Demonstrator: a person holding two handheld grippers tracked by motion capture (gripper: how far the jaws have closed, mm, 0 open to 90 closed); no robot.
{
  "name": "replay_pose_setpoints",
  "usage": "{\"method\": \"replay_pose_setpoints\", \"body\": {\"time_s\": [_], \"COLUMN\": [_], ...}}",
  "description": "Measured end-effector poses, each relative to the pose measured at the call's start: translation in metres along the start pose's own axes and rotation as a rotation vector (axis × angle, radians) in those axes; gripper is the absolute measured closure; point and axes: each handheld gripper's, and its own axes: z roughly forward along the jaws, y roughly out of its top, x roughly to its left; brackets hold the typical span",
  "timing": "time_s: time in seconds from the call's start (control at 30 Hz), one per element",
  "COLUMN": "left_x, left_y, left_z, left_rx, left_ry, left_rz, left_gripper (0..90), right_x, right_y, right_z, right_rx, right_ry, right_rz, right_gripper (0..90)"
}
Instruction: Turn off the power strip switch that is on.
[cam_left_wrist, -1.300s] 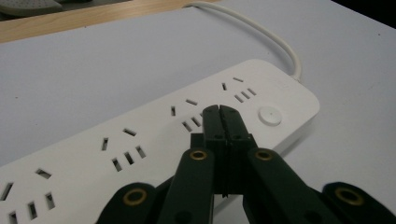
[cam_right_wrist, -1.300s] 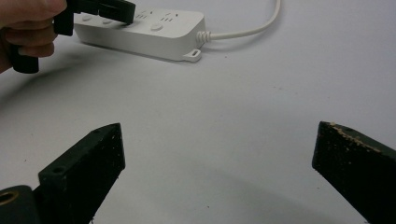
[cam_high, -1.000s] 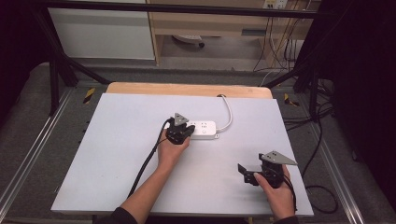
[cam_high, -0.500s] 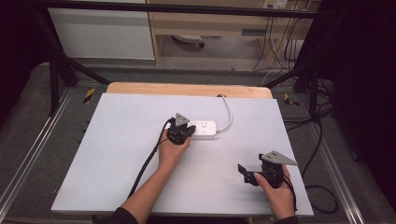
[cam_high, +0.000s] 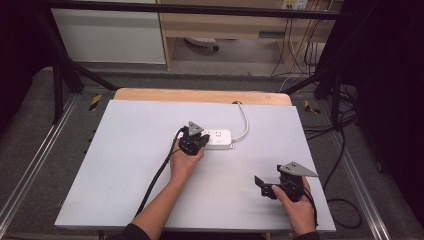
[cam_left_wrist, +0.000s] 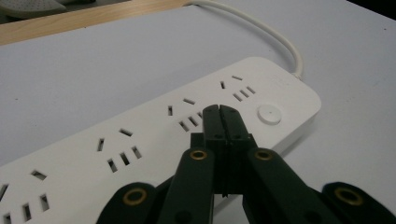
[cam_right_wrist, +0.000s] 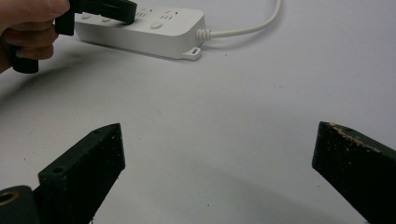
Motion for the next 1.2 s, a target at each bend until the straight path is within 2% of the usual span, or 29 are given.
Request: {"method": "replay_pose_setpoints", "body": {"time_s": [0.97,1.07,1.2], "left_x": [-0.0047,-0.0065,-0.0046], "left_y": [-0.0017,-0.0023,-0.0021], "left_z": [0.0001,0.0001,0.0000], "left_rx": [-0.011,-0.013,-0.012], "left_ry": [0.033,0.043,0.034], "left_rz": [0.009,0.025,0.007], "left_gripper": [90.0,90.0,90.0], "right_x": [0.0001,0.0002,0.0000], "right_y": [-0.0002,-0.0003,-0.0004], "right_z": [-0.0002,-0.0001,-0.0004], "right_rx": [0.003,0.002,0.003], "right_ry": [0.001,0.001,0.001], "right_rz": [-0.003,-0.003,-0.001], "right_gripper": [3.4,3.4,3.4]}}
